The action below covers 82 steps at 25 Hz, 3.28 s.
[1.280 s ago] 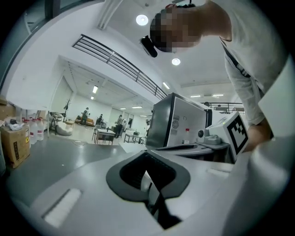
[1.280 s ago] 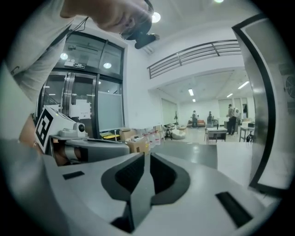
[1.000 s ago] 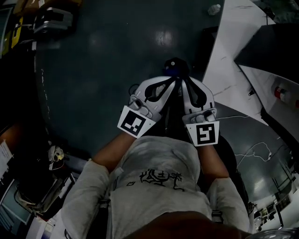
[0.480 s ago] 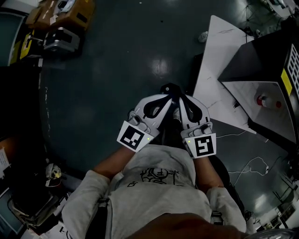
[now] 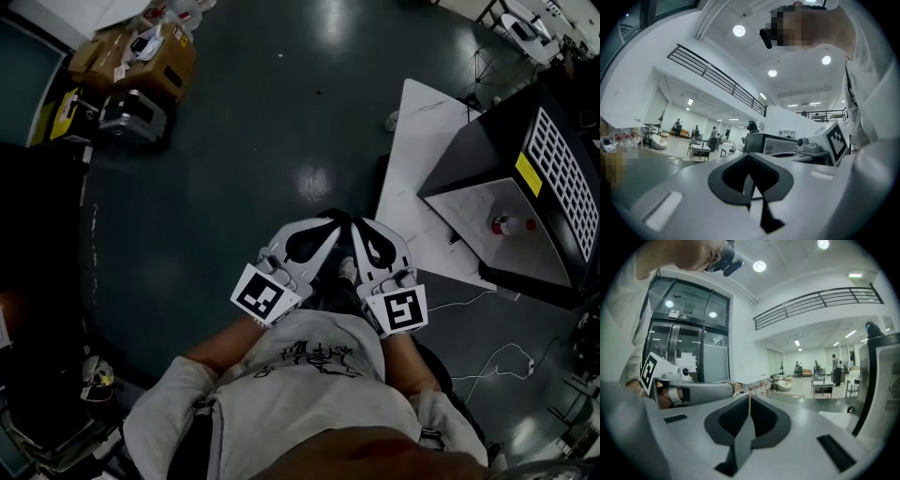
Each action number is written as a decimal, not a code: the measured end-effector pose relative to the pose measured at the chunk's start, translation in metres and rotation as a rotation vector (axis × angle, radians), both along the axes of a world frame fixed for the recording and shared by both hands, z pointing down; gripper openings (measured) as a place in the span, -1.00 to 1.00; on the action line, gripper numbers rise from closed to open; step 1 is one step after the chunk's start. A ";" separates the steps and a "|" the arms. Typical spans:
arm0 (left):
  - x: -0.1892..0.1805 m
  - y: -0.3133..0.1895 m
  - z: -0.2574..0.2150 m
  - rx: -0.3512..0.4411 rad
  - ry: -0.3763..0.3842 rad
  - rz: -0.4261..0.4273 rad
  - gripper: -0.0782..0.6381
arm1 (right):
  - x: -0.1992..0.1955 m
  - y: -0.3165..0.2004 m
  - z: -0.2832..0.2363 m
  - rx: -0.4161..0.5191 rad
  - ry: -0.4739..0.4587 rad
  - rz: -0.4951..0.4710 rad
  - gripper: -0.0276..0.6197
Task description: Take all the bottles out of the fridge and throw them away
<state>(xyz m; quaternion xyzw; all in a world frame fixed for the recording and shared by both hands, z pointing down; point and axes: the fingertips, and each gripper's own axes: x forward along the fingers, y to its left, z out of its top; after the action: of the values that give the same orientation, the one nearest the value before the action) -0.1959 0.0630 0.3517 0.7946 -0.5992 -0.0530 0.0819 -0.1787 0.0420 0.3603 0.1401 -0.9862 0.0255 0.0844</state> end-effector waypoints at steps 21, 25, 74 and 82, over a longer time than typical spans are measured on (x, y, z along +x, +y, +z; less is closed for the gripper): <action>0.014 0.020 -0.062 0.087 -0.017 0.062 -0.76 | 0.011 0.019 -0.069 0.021 -0.027 0.010 -0.85; 0.020 0.019 -0.065 0.084 -0.007 0.090 -0.76 | 0.016 0.021 -0.072 0.026 -0.032 0.027 -0.86; 0.331 -0.099 -0.090 0.116 0.027 0.620 -0.76 | 0.339 -0.086 -0.091 0.062 0.005 0.569 -0.85; 0.382 -0.110 -0.094 0.121 0.014 0.653 -0.76 | 0.391 -0.095 -0.093 0.064 0.005 0.612 -0.85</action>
<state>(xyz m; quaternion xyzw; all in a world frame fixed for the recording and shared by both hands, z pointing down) 0.1861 -0.0470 0.2579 0.9477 -0.3082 -0.0650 0.0514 0.2128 -0.0528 0.2674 0.4332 -0.8983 0.0182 0.0710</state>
